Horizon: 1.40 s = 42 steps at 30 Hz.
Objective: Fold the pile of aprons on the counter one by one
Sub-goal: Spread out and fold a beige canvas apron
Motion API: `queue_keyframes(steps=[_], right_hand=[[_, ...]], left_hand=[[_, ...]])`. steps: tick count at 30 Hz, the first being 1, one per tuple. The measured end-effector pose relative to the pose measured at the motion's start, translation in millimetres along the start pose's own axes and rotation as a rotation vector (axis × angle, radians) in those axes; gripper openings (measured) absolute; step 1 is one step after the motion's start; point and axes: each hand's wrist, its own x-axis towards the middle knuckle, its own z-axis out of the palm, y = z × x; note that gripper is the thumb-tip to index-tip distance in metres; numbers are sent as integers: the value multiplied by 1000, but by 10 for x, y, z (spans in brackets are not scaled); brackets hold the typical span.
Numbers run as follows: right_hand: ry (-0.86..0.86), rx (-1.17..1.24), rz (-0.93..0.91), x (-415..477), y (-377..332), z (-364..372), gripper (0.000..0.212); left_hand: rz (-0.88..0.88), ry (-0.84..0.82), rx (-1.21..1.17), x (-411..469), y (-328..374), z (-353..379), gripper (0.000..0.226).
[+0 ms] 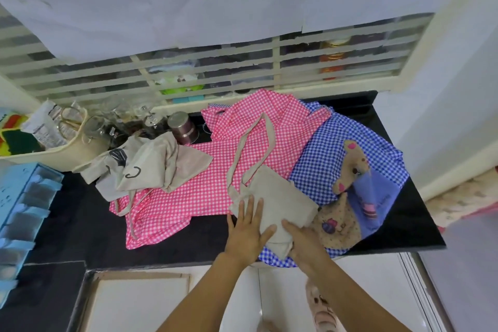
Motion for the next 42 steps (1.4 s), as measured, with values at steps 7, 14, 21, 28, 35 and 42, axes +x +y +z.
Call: queue_keyframes(steps=[7, 14, 21, 28, 35, 42], right_hand=[[237, -1144, -413, -143, -411, -224, 25], [42, -1371, -664, 169, -679, 57, 53], [80, -1390, -680, 517, -838, 79, 13], [-11, -1509, -588, 583, -895, 142, 22], [-68, -1315, -453, 573, -805, 195, 38], [4, -855, -365, 458, -620, -73, 39]], left_hand=[[15, 12, 75, 38, 4, 69, 104], [-29, 59, 93, 47, 15, 102, 92], [-37, 51, -42, 91, 258, 119, 75], [57, 156, -129, 87, 206, 325, 78], [84, 40, -174, 7, 202, 90, 94], [297, 50, -121, -339, -92, 13, 110]])
